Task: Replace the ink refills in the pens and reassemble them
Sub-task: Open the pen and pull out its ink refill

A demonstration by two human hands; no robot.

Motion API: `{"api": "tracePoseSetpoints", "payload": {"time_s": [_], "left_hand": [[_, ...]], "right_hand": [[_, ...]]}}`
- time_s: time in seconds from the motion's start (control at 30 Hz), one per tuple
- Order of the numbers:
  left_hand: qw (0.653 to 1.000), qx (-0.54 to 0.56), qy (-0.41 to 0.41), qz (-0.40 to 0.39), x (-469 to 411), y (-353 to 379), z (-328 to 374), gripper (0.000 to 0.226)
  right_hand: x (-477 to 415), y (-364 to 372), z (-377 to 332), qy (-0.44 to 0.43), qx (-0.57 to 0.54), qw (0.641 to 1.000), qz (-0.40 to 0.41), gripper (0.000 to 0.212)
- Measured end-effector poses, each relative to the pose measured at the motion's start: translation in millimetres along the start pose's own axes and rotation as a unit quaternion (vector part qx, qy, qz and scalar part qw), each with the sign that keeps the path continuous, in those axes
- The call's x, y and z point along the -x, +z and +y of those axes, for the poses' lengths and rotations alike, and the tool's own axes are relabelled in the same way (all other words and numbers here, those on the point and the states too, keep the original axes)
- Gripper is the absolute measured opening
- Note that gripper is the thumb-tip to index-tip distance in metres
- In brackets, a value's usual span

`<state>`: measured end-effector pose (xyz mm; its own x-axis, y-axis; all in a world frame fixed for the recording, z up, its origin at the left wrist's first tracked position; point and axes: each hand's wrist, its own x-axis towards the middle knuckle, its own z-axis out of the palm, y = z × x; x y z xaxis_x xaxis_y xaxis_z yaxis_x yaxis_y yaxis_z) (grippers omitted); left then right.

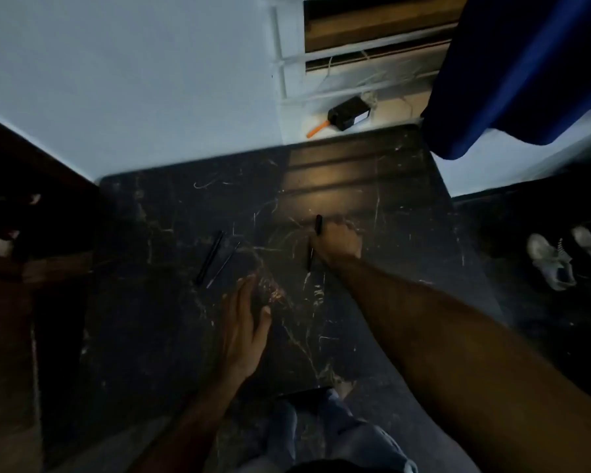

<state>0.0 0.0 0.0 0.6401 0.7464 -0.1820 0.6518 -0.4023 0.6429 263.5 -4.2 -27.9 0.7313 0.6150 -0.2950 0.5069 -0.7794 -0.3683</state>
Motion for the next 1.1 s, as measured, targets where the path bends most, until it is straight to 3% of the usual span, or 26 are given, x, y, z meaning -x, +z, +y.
{"api": "tracePoseSetpoints", "payload": {"time_s": [0.13, 0.27, 0.33, 0.43, 0.57, 0.7, 0.77, 1.0, 1.1], "left_hand": [[0.998, 0.042, -0.051, 0.017, -3, -3, -13, 0.06], [0.993, 0.084, -0.046, 0.068, -20, -6, -7, 0.04], [0.978, 0.184, -0.074, 0.057, -35, -11, 5, 0.043], [0.944, 0.312, -0.105, 0.038, -60, -23, 35, 0.038], [0.91, 0.396, -0.115, -0.037, -85, -33, 78, 0.029], [0.922, 0.375, -0.093, -0.033, -92, -20, 100, 0.009], [0.913, 0.393, -0.105, -0.027, -93, -13, 104, 0.009], [0.874, 0.463, -0.146, -0.006, -96, -4, 110, 0.011], [0.861, 0.477, -0.178, 0.012, -102, 2, 109, 0.012]], "right_hand": [[-14, 0, -7, 0.007, 0.017, 1.0, -0.019, 0.03], [-23, 1, -7, -0.01, -0.005, 0.998, -0.054, 0.037], [-19, -12, -9, -0.036, -0.082, 0.993, -0.078, 0.036], [13, -37, -10, -0.139, -0.219, 0.959, -0.111, 0.02], [58, -53, 9, -0.259, -0.254, 0.928, -0.086, 0.013], [77, -64, 22, -0.263, -0.283, 0.921, -0.057, 0.015], [79, -67, 24, -0.25, -0.306, 0.917, -0.048, 0.015], [73, -70, 22, -0.231, -0.215, 0.949, -0.023, 0.039], [63, -70, 16, -0.233, -0.163, 0.959, 0.002, 0.036]]}}
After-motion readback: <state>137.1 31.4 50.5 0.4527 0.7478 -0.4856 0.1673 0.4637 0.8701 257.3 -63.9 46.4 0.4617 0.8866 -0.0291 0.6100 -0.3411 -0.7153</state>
